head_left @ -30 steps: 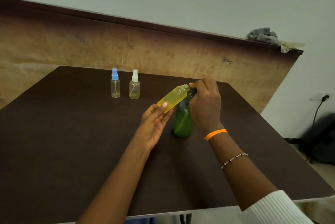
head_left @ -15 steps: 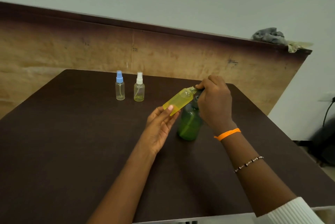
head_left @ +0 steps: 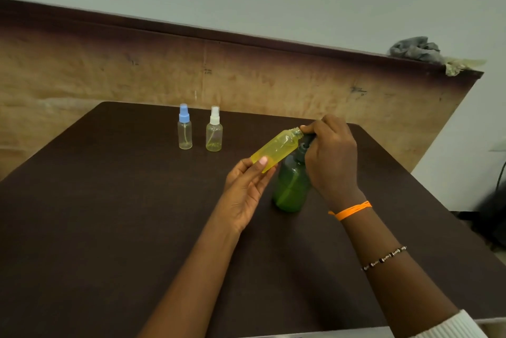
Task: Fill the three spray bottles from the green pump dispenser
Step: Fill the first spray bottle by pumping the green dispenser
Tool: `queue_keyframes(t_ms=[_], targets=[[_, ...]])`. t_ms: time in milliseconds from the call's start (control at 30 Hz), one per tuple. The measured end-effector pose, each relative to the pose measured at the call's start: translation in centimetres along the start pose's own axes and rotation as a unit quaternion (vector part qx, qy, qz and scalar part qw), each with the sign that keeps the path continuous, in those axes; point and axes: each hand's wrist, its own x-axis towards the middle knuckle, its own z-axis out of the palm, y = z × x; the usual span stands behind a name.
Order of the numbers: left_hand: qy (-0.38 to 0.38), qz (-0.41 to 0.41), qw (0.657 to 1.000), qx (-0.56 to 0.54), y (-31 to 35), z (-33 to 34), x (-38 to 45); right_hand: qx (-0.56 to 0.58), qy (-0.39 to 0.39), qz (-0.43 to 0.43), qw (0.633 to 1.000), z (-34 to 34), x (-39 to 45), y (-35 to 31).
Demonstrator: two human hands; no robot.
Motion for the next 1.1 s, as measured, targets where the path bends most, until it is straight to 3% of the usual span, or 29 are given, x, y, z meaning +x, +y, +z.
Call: queue_keyframes(t_ms=[233, 500, 700, 967, 1100], targets=[[0.011, 0.003, 1.0, 0.001, -0.2, -0.5, 0.5, -0.004, 0.048, 0.016, 0.999, 1.5, -2.8, -0.2], [0.018, -0.002, 1.0, -0.005, 0.2, 0.0, 0.0, -0.02, -0.006, -0.016, 1.0, -0.3, -0.3, -0.3], [0.018, -0.008, 1.0, -0.004, 0.1, -0.2, 0.2, -0.018, 0.041, 0.007, 0.999, 1.2, -1.6, -0.2], [0.012, -0.004, 1.0, -0.004, 0.1, 0.0, 0.0, -0.045, -0.029, -0.02, 0.998, -0.4, 0.5, -0.4], [0.017, -0.009, 1.0, -0.01, 0.0, 0.1, 0.1, -0.038, -0.002, -0.005, 0.999, 0.1, -0.4, -0.1]])
